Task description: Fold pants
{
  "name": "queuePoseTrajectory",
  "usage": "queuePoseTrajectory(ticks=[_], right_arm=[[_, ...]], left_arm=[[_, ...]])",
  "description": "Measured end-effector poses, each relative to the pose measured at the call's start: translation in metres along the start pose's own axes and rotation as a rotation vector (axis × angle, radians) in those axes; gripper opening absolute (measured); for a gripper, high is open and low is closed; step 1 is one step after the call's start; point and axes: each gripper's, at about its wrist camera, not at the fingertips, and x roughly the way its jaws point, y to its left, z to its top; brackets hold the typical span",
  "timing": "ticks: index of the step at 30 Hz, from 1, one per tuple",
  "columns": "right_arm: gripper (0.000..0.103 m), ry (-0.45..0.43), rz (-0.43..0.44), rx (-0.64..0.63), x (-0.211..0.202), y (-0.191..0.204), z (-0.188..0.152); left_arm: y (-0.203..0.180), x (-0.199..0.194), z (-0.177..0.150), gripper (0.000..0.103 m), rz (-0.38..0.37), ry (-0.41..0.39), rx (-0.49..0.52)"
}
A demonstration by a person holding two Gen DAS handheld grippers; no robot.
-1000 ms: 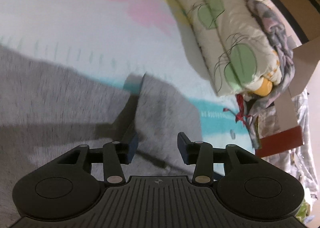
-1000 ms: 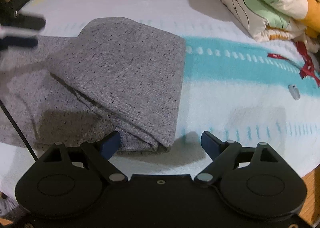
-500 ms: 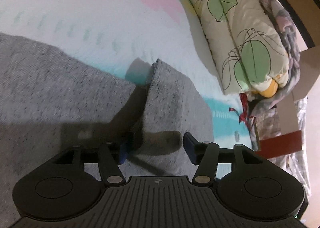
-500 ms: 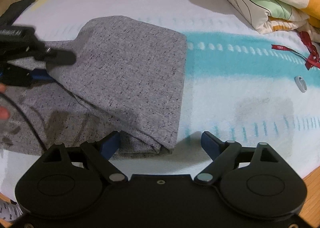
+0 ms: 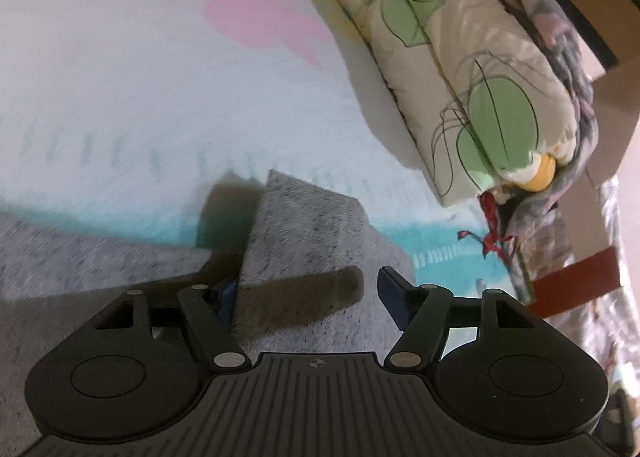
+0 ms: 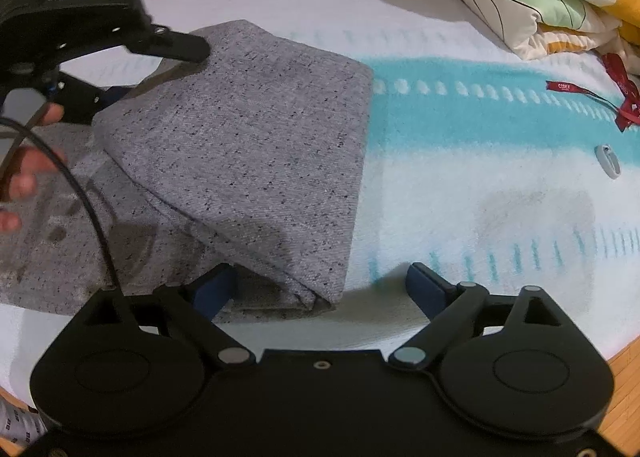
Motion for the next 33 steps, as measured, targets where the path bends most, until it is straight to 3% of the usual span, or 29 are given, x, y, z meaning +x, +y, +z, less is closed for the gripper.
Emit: queuePoseTrajectory(ticks=[1,2,3,11,16,20,25,29,33], right_arm=[[0.093,-0.001,0.0,-0.002,0.0,0.0,0.0],[0.093,-0.001,-0.001,-0.003,0.0,0.001,0.0],[0.093,-0.002,-0.002,-0.005,-0.001,0.002,0.0],[0.093,-0.036,-0.041,-0.048,-0.008,0.013,-0.004],[0.093,-0.064,-0.053,-0.083,-0.015,0.022,-0.005],[0.093,-0.083,-0.079,-0.111,-0.019,0.027,-0.007],[0.093,-0.066,-0.102,-0.103,-0.012,0.021,-0.012],[0.093,-0.05,-0.126,-0.124,-0.014,0.02,-0.014],[0.094,-0.001,-0.116,-0.135,-0.015,0.015,-0.013]], left_arm=[[-0.006,0.001,0.0,0.056,0.026,0.014,0.028],[-0.01,-0.001,0.0,0.031,0.063,0.024,0.047],[-0.016,-0.004,0.0,0.026,0.09,0.027,0.057],[-0.059,-0.075,0.001,0.023,-0.016,-0.041,0.022],[-0.068,-0.12,-0.005,0.023,-0.027,-0.085,-0.007],[-0.04,-0.145,-0.016,0.023,0.034,-0.097,-0.027],[0.028,-0.135,-0.033,0.023,0.224,-0.049,-0.088],[0.078,-0.123,-0.049,0.021,0.321,-0.013,-0.152],[0.096,-0.128,-0.056,0.017,0.261,-0.048,-0.196]])
